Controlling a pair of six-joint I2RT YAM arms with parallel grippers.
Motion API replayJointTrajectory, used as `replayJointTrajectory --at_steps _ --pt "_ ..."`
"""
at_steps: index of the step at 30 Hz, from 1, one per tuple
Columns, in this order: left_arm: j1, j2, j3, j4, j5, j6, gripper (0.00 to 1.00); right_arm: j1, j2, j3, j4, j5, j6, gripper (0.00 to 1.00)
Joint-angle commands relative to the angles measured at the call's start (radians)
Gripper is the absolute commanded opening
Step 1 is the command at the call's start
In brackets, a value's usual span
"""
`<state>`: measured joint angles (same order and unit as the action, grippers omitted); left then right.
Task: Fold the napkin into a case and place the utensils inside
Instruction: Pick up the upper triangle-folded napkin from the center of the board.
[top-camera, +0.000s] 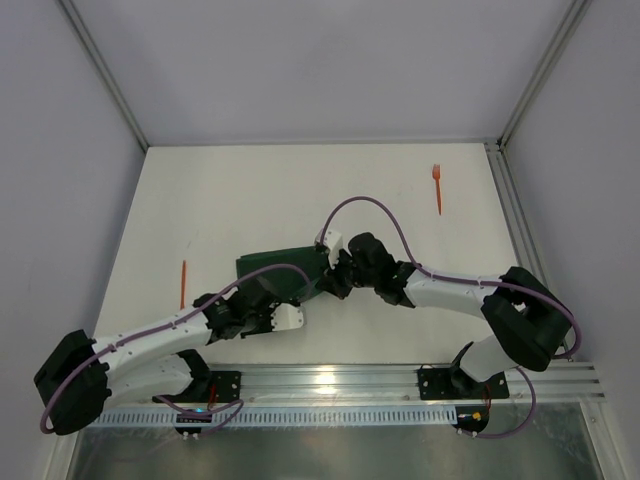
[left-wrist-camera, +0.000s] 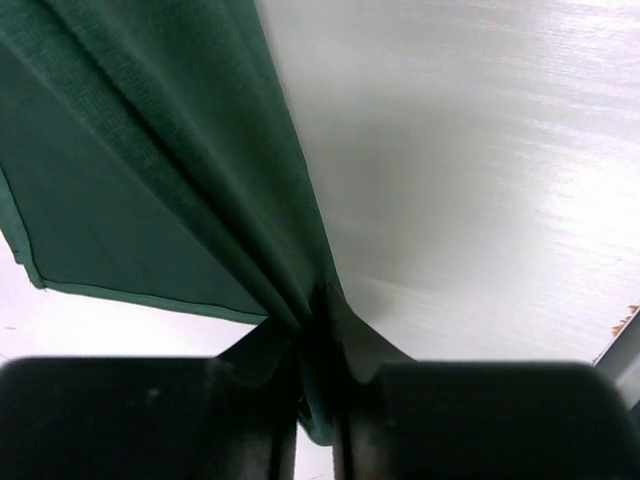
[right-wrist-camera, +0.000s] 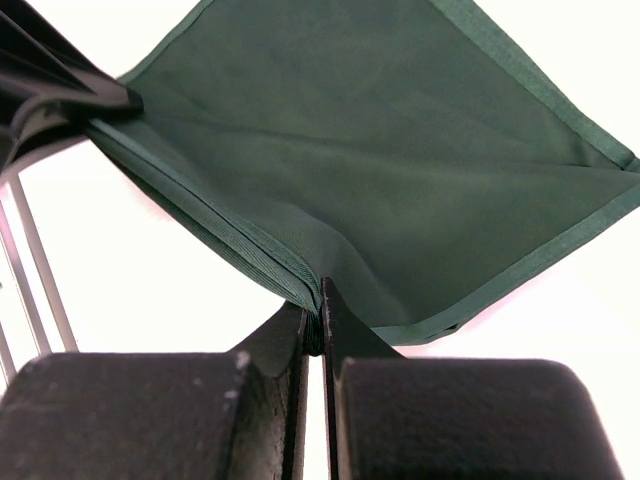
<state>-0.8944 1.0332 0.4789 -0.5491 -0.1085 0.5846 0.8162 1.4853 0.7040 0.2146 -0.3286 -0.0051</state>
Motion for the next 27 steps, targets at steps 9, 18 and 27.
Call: replayJointTrajectory --at_steps 9,18,27 --pt "0.032 -0.041 0.013 -0.086 -0.025 -0.025 0.06 0.0 -0.043 -0.001 0.003 -0.012 -0.035 0.04" --pt "0.055 -0.059 0.151 -0.274 -0.002 -0.017 0.0 0.0 -0.098 0.075 -0.188 -0.073 -0.166 0.04" --pt "0.075 -0.076 0.391 -0.555 0.013 0.041 0.0 0.003 -0.221 0.232 -0.512 -0.136 -0.32 0.04"
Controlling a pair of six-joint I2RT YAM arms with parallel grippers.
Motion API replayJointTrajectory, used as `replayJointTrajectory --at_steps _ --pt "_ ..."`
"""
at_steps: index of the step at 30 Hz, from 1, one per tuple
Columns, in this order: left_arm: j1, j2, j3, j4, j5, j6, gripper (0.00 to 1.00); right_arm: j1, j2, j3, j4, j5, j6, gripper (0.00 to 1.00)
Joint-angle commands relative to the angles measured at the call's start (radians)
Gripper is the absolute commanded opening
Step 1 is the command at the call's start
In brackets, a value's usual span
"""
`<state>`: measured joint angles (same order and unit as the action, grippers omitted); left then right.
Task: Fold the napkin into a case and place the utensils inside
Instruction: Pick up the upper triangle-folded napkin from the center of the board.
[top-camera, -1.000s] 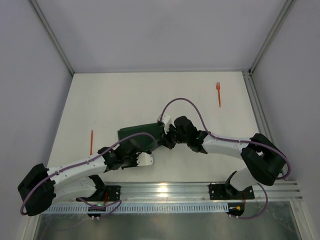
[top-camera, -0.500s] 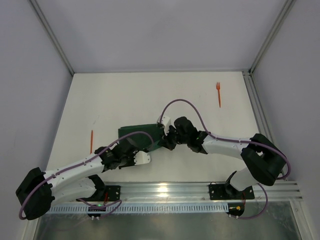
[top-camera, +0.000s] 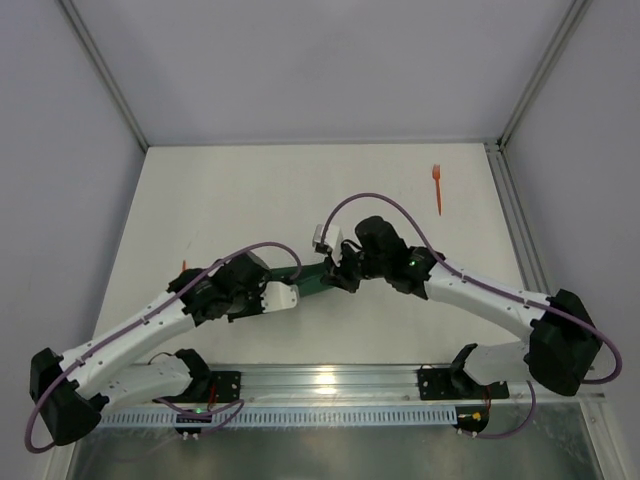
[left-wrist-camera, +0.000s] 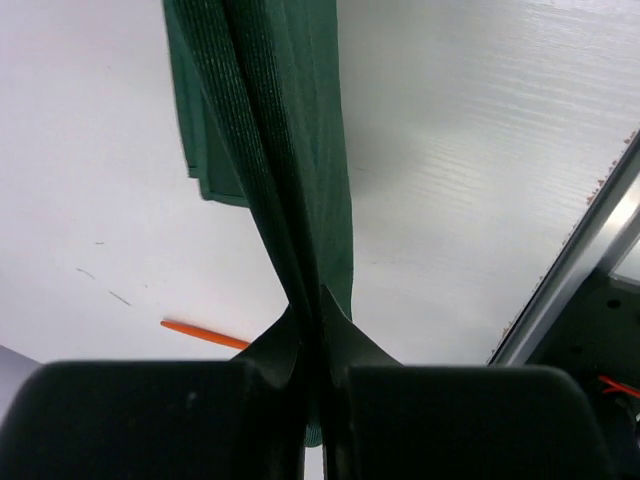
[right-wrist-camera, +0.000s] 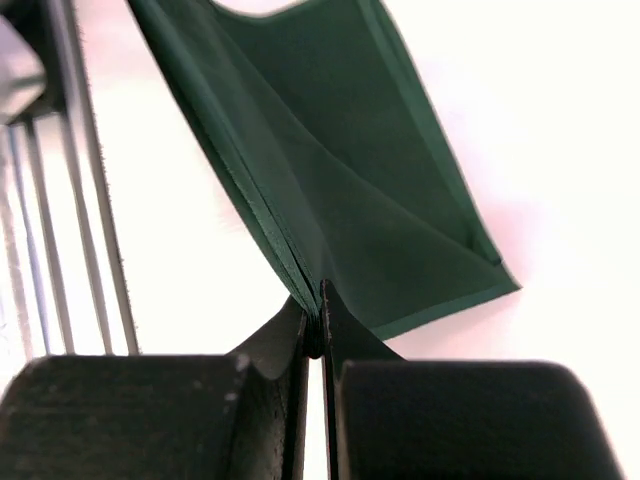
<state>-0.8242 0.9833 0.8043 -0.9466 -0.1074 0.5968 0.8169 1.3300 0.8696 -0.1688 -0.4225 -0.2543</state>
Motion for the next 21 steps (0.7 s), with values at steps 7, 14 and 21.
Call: replayJointTrajectory --at_steps 7,14,21 --pt "0.007 -0.043 0.28 -0.377 0.023 0.06 0.0 0.011 -0.195 0.173 -0.285 -0.104 -0.097 0.04" --pt "0.005 -0.034 0.475 -0.558 0.149 0.08 0.0 0.027 -0.235 0.282 -0.478 -0.188 -0.085 0.04" --pt "0.005 -0.035 0.507 -0.662 0.193 0.086 0.0 0.082 -0.282 0.272 -0.492 -0.21 0.009 0.04"
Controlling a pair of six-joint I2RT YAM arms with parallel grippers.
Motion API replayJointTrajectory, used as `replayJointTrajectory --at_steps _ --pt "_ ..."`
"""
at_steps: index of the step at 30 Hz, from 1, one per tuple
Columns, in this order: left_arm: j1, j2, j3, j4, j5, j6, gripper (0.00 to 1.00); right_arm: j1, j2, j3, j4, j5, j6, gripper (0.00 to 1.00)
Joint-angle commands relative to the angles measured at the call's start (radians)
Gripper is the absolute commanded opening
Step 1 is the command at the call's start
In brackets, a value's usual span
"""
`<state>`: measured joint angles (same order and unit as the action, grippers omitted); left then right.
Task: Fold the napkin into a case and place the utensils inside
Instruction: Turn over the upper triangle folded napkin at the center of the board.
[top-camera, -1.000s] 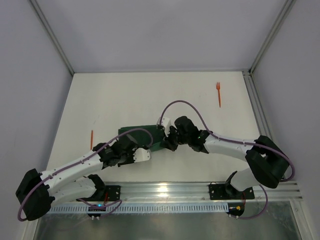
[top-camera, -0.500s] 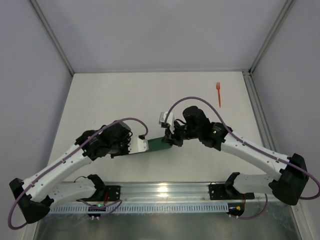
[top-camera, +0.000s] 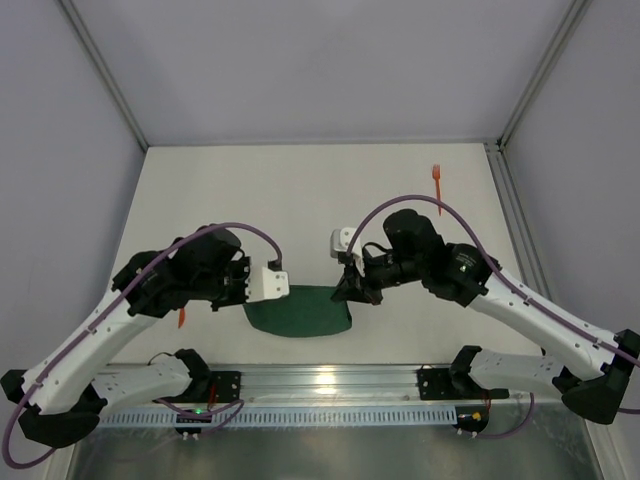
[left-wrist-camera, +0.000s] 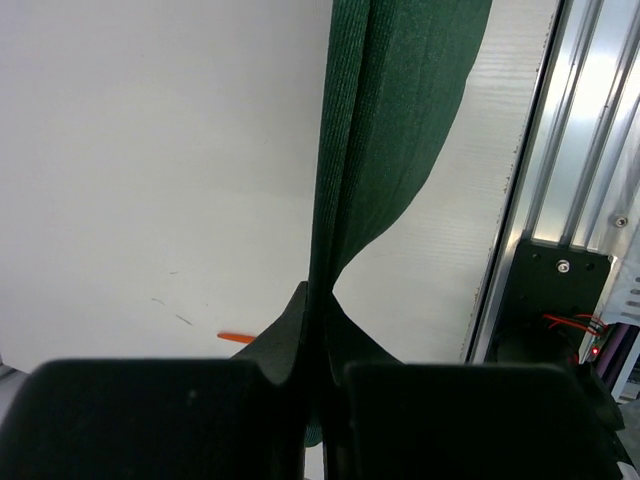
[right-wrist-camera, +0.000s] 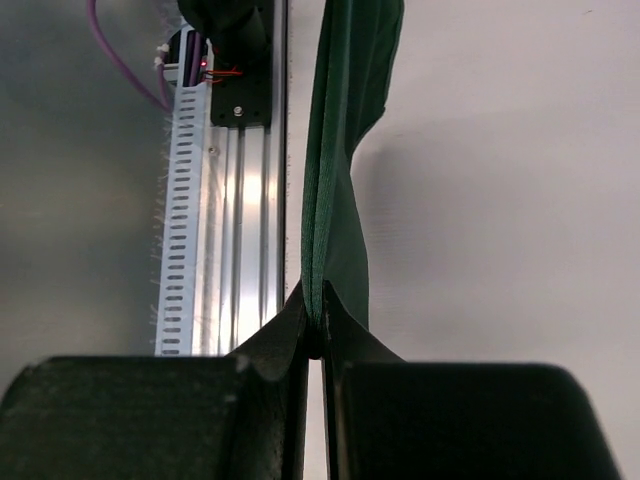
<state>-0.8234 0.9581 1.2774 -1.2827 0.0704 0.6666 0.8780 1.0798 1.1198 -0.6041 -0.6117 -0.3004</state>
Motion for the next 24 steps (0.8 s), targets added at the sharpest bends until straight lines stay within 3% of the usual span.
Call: replayJointTrajectory --at_steps 1,12,19,24 --pt "0.004 -0.012 0.04 -0.336 0.016 0.024 0.0 0.027 -0.032 0.021 -0.069 -0.02 0.063 0.04" --pt "0.004 -0.01 0.033 -0.38 0.1 0.019 0.0 0.091 -0.037 0.035 -0.132 -0.092 0.214 0.04" --pt "0.004 0.004 -0.021 -0.382 0.147 0.048 0.0 0.099 -0.075 -0.075 -0.002 -0.144 0.339 0.04" --pt "0.018 0.108 -0.013 -0.382 0.141 0.155 0.0 -0.072 0.053 -0.075 0.026 -0.325 0.379 0.04"
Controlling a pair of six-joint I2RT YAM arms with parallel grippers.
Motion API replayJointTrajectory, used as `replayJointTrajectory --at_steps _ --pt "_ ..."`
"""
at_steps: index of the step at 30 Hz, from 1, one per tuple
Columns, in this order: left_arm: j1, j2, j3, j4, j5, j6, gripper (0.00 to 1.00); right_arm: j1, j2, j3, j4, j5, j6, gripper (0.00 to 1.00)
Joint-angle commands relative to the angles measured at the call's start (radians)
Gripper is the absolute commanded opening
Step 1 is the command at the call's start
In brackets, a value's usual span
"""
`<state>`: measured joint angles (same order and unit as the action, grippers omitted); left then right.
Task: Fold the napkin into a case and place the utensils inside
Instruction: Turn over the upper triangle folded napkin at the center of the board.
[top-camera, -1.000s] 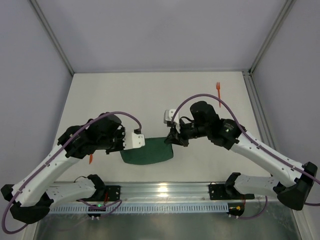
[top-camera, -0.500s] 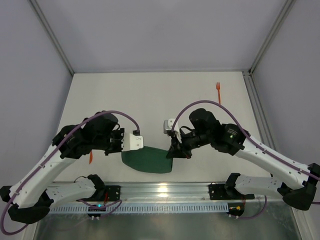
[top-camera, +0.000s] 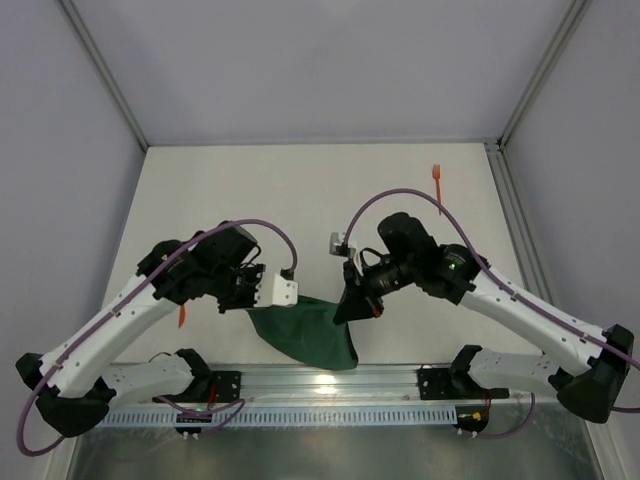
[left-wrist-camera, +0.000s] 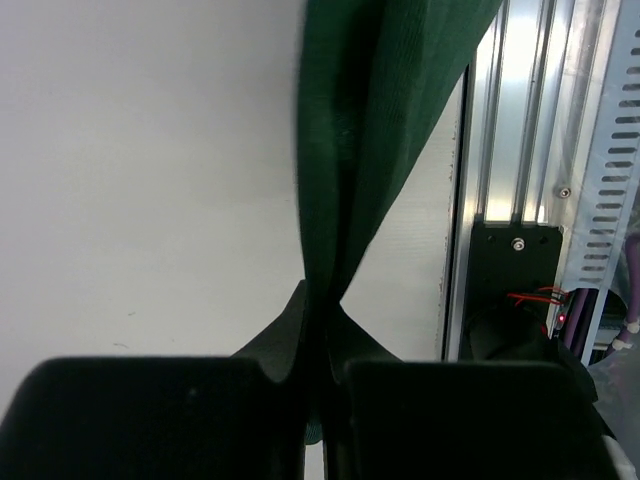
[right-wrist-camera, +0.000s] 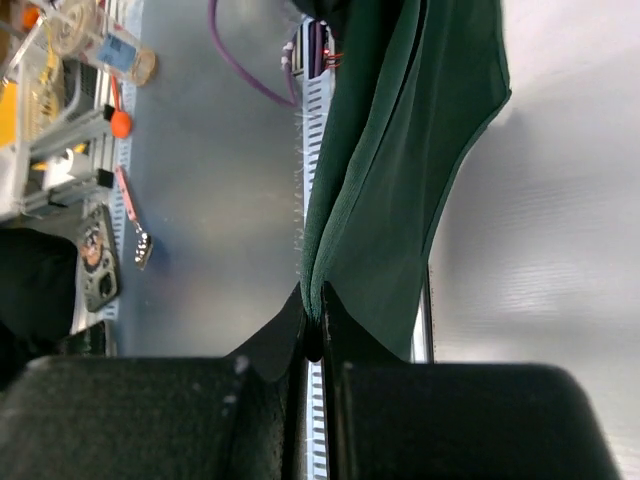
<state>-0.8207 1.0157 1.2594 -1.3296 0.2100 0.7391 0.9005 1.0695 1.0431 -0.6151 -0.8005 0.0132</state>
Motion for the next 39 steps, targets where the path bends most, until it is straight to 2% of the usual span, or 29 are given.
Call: replayJointTrajectory --at_steps 1,5,9,10,14,15,16,20,22,27,31,34,39 --pt "0.053 0.072 0.015 -0.335 0.005 0.112 0.0 -0.122 0.09 0.001 0.038 -0.15 0.041 0.04" --pt "0.205 0.243 0.087 -0.335 0.025 0.258 0.0 -0.265 0.248 0.024 0.04 -0.265 -0.014 0.04" --pt "0.325 0.519 0.199 -0.335 0.035 0.379 0.0 -0.406 0.436 0.075 0.029 -0.356 -0.113 0.04" --pt "0.353 0.573 0.228 -0.333 0.035 0.402 0.0 -0.457 0.526 0.09 0.031 -0.356 -0.122 0.04" --pt "0.4 0.828 0.42 -0.333 0.022 0.414 0.0 -0.541 0.745 0.214 0.003 -0.344 -0.17 0.04" --pt "0.411 0.875 0.508 -0.335 0.023 0.414 0.0 -0.555 0.777 0.26 0.005 -0.347 -0.17 0.04" --pt "0.428 0.958 0.556 -0.333 0.028 0.413 0.0 -0.577 0.805 0.279 0.014 -0.344 -0.167 0.04" --pt "0.457 1.114 0.747 -0.333 0.037 0.37 0.0 -0.61 0.914 0.333 0.069 -0.307 -0.113 0.04" --pt "0.462 1.158 0.82 -0.324 0.029 0.35 0.0 -0.614 0.932 0.333 0.109 -0.283 -0.087 0.04" --pt "0.474 1.218 0.885 -0.234 0.014 0.269 0.0 -0.611 0.945 0.312 0.222 -0.221 0.029 0.04" --pt "0.508 1.143 0.836 -0.137 -0.041 0.243 0.0 -0.571 0.853 0.262 0.351 -0.148 0.126 0.04" --pt "0.522 1.091 0.766 -0.064 -0.096 0.223 0.0 -0.54 0.819 0.216 0.515 -0.097 0.279 0.04" --pt "0.546 1.052 0.658 0.03 -0.178 0.207 0.0 -0.454 0.854 0.202 0.704 -0.037 0.444 0.04"
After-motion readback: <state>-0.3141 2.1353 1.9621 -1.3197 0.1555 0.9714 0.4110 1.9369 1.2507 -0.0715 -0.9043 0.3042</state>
